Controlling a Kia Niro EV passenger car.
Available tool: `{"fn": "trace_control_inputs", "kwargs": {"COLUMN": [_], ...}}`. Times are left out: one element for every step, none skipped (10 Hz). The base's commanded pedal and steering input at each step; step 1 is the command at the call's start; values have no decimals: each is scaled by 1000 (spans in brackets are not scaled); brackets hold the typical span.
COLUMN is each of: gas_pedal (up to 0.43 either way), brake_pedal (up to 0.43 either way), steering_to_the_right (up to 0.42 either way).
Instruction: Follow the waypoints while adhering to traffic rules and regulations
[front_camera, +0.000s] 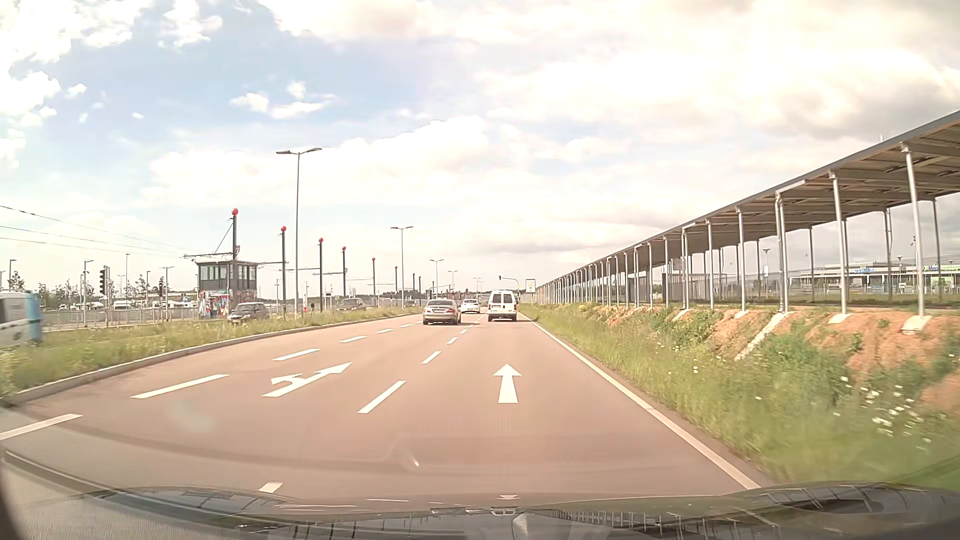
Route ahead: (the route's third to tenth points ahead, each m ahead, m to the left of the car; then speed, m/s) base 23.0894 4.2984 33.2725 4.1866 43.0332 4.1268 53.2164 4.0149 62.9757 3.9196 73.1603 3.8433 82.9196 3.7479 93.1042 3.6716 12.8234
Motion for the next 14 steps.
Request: {"fn": "trace_control_inputs", "kwargs": {"gas_pedal": [20,20,28,28,39,39,47,67,67,67,67,67,67,67], "brake_pedal": [0,0,0,0,0,0,0,0,0,0,0,0,0,0], "steering_to_the_right": [3,3,3,3,2,2,1,0,0,0,0,0,0,0]}}
